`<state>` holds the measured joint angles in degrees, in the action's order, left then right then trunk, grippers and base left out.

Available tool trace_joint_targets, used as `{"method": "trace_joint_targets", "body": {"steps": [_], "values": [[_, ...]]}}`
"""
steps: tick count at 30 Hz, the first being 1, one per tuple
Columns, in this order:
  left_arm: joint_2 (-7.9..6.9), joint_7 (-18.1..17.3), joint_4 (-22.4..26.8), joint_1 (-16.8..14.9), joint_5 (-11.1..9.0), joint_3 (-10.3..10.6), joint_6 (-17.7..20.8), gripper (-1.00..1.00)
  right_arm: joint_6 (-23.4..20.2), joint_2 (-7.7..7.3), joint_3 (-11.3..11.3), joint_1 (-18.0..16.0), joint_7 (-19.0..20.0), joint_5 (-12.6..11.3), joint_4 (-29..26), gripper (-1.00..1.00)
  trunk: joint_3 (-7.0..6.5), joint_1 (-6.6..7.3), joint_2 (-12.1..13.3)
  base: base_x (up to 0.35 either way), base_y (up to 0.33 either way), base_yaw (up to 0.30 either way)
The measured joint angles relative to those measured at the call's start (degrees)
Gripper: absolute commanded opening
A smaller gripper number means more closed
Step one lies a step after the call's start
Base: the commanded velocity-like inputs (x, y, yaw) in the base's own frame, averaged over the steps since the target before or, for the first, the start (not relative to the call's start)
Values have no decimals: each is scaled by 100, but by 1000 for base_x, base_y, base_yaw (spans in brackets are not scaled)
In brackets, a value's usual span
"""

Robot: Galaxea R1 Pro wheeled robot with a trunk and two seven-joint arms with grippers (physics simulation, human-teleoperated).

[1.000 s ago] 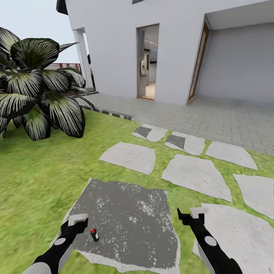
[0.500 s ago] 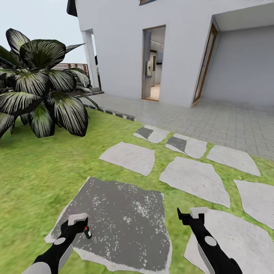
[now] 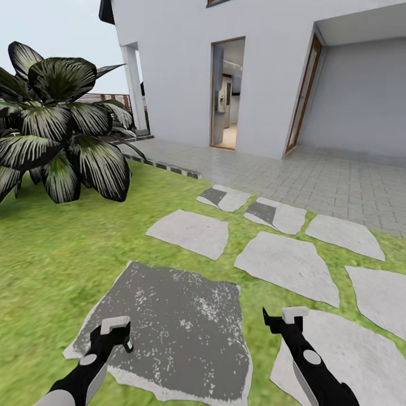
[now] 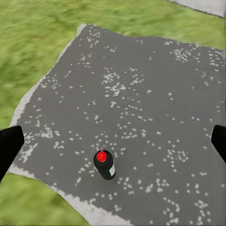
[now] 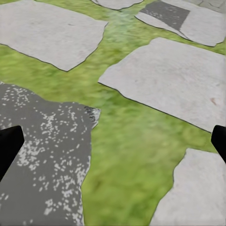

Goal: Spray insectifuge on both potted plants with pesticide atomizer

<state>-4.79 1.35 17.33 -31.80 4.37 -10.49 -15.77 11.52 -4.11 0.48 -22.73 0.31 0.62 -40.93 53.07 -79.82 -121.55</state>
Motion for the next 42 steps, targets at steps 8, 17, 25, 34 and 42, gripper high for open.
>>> {"method": "trace_joint_targets", "body": {"steps": [8, 17, 25, 34, 42], "values": [[-16, -6, -89, -2, 15, 34, -299, 100, -5, 1, 0, 0, 0, 4, 1, 100, 144, -176, -321, 0, 0, 0], [-44, -8, -92, -6, 16, 37, -300, 100, -7, 0, 2, 0, 0, 10, -2, 100, 305, -373, -682, 0, 0, 0], [-50, -8, -92, 2, 17, 267, -330, 100, -1, 2, 6, 0, 0, 3, 201, 100, 449, -549, -1003, 0, 0, 0], [-50, -1, -92, 0, 13, 367, -343, 100, 0, 22, 8, 0, -6, 0, 247, 100, 631, -747, -1364, 0, 0, 0], [-58, 0, -92, 2, 4, 370, -353, 100, 0, 25, 5, 0, -9, -6, 242, 100, 843, -923, -1684, 0, 0, 0]]}}
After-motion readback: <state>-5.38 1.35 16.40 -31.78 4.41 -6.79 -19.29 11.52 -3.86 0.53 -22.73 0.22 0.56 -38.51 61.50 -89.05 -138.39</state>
